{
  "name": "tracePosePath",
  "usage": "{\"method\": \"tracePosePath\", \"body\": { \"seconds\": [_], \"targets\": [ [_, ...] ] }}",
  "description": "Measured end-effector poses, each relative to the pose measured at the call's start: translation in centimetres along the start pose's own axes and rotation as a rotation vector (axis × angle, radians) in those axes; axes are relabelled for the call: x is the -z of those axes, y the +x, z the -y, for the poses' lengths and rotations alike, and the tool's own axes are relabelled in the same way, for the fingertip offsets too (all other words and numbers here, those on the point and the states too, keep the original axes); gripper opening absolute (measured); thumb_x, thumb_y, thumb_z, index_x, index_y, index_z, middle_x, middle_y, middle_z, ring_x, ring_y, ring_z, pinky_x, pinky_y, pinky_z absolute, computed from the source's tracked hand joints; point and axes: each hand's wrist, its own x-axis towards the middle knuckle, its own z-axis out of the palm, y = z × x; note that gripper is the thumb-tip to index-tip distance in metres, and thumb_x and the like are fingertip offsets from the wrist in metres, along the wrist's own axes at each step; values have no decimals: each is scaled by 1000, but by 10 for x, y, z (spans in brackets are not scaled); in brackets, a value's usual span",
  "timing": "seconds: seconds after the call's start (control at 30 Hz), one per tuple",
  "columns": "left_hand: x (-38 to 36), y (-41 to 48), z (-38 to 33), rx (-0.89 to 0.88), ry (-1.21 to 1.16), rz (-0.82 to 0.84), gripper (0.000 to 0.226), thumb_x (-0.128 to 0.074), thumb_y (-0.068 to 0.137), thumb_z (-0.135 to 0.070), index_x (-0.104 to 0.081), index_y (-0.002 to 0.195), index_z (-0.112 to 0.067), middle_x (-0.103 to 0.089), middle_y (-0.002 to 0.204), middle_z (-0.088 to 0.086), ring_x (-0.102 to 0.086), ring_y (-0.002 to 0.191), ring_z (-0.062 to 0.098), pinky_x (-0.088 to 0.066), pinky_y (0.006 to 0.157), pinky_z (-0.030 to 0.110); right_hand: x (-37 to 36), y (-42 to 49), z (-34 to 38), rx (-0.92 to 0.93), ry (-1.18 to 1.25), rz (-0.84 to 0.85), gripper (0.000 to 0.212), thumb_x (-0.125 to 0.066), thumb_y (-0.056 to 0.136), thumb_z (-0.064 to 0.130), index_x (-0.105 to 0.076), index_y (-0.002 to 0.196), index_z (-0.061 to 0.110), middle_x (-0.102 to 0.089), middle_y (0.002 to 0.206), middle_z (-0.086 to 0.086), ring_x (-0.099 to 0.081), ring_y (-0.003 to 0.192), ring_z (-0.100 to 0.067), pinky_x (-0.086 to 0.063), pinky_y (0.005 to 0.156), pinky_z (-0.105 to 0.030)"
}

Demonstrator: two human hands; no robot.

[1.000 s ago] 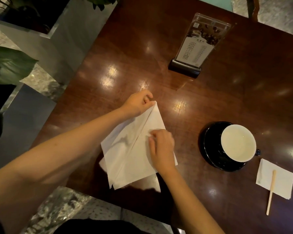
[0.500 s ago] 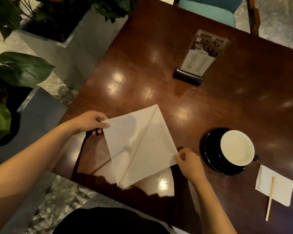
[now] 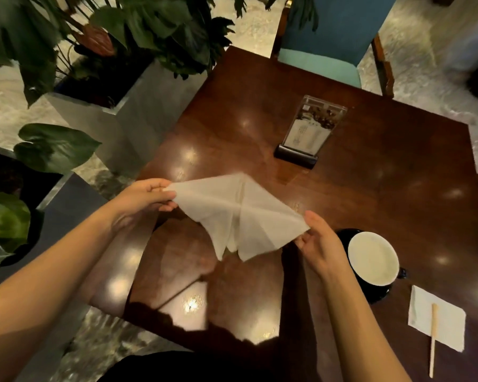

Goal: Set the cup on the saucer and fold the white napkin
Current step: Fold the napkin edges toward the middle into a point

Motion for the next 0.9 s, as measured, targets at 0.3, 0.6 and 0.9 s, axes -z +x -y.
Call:
{"method": "tracePosePath", "body": {
  "seconds": [0.3, 0.6, 0.9],
  "targets": [
    [1, -8, -24, -531, 651, -120, 40, -72, 77, -5, -64, 107, -31, -66, 88, 8, -67, 72, 9, -52, 75, 15, -19, -1, 44, 599, -1173, 56, 24, -69, 82, 19, -66, 106, 23, -63, 108, 8, -57, 94, -12, -46, 80, -25],
    [10, -56, -55, -422, 562, 16, 16, -75, 72, -28, -75, 87, -23, -70, 98, -11, -65, 89, 1, -48, 79, 10, -13, -20, 54, 289, -555, 193, 15, -65, 82, 9, -66, 69, 14, -64, 64, 1, -58, 63, -14, -47, 58, -23],
    [-9, -7, -8, 192, 83, -57, 19, -61, 85, -1, -66, 104, 2, -68, 91, 22, -70, 63, 15, -57, 56, 22, -15, 22, -6, -93, -513, -161, 2, -58, 89, 4, -59, 88, 4, -63, 73, -10, -62, 57, -17, -55, 45, -21]
  ]
}}
